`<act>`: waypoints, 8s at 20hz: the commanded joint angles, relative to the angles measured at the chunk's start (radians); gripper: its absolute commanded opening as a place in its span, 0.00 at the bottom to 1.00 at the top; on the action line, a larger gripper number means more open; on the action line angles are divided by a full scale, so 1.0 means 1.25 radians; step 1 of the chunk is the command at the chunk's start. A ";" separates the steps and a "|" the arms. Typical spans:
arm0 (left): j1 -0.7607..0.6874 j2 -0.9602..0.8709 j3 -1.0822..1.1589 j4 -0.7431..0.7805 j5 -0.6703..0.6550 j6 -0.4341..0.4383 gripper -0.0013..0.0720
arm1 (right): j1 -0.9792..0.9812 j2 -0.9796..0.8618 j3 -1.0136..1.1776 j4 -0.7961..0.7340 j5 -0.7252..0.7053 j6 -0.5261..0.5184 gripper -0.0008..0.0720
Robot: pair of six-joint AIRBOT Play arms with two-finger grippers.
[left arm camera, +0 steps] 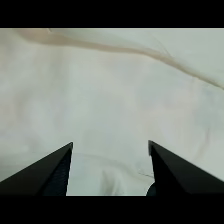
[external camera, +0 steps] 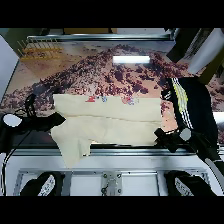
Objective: Fold the clothes and pants, and hang the long-sleeved shirts on hangers.
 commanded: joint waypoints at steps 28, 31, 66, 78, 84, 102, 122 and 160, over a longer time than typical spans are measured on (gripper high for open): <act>0.053 -0.078 -0.209 0.105 -0.040 -0.083 0.92 | 0.001 0.051 0.002 0.002 0.033 -0.115 0.02; -0.007 -0.132 -0.208 0.089 -0.035 -0.065 0.92 | 0.001 0.051 0.002 0.002 0.033 -0.115 0.02; -0.051 -0.464 0.529 0.085 -0.248 0.029 0.03 | 0.000 -0.431 0.700 -0.136 0.334 -0.300 0.02; -0.092 -0.633 0.824 0.080 -0.177 -0.058 0.82 | -0.016 -0.450 0.740 -0.018 0.005 -0.303 0.93; -0.112 -0.491 0.713 0.080 -0.150 -0.071 0.03 | -0.184 -0.392 0.696 0.002 0.221 -0.595 0.93; -0.384 -0.415 0.460 0.079 0.028 -0.114 0.03 | -0.251 -0.573 0.495 0.461 0.122 -0.827 0.92; -0.621 -0.875 0.891 -0.045 0.001 -0.114 0.03 | -0.191 -0.480 1.061 0.007 0.543 -0.596 0.02; -0.122 -0.637 1.084 0.047 -0.194 -0.136 0.03 | 0.517 -0.749 1.308 0.129 0.179 -0.399 0.02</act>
